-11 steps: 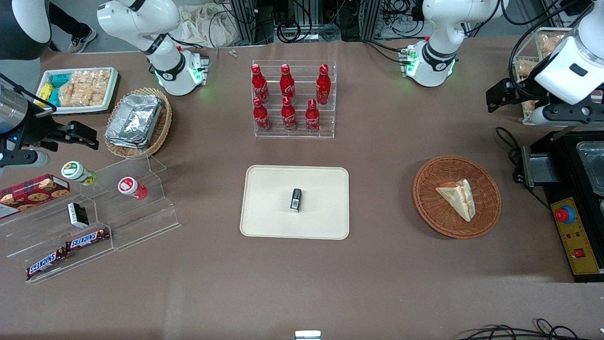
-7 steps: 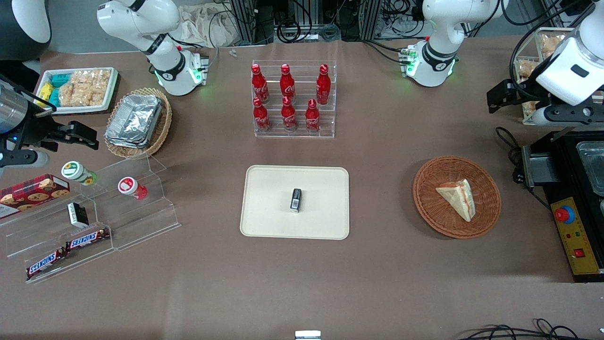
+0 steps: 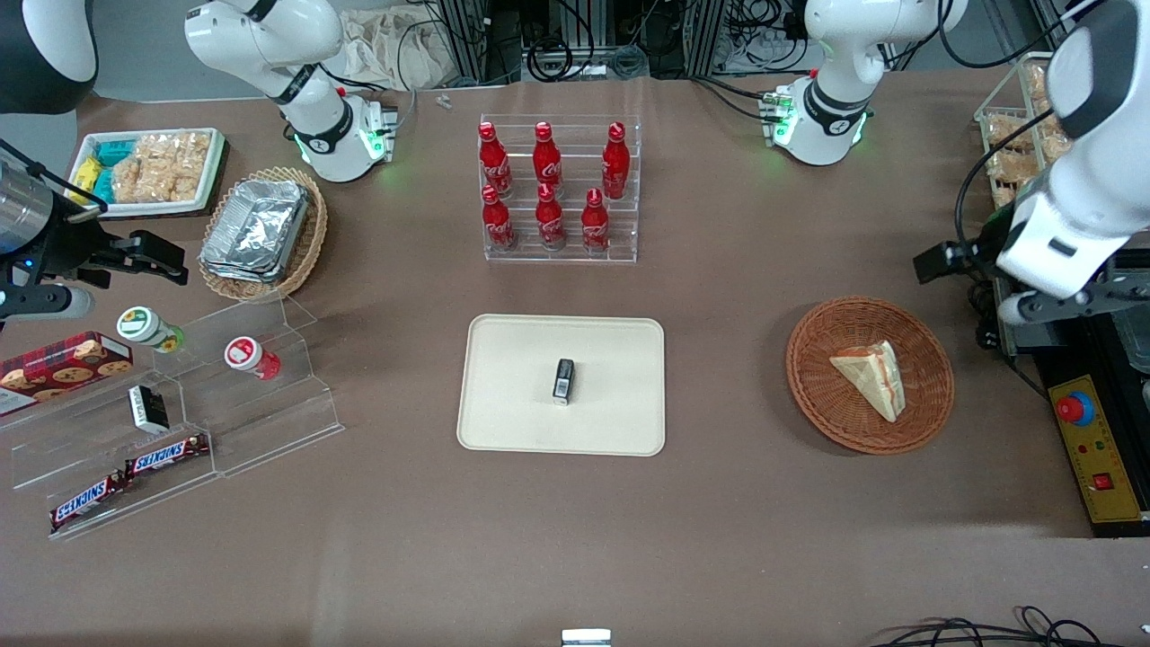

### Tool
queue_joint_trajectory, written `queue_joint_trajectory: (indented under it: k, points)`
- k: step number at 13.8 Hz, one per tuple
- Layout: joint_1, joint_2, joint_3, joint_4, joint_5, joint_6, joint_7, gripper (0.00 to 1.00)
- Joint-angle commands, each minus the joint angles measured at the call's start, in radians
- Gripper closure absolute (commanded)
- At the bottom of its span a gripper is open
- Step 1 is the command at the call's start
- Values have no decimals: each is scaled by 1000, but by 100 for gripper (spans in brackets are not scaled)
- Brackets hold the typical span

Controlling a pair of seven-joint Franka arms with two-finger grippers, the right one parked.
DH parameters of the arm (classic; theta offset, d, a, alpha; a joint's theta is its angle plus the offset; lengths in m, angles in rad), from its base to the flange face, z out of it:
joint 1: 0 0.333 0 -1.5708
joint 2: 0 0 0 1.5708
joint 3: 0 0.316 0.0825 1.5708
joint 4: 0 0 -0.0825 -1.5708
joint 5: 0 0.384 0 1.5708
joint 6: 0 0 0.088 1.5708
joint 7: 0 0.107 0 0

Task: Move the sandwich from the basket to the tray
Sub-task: 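Move the left gripper over the wicker basket and lower onto the sandwich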

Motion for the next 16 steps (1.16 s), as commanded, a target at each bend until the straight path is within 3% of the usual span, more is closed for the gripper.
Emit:
queue_joint_trajectory:
  k: [1,4,6,16]
  points:
    - [7,-62,-9,-214,1,187,-90,1]
    - [12,-41,-7,-369,-2,411,-221,1]
    - [12,29,-6,-388,4,499,-335,1]
    - [56,258,10,-396,12,735,-352,1]
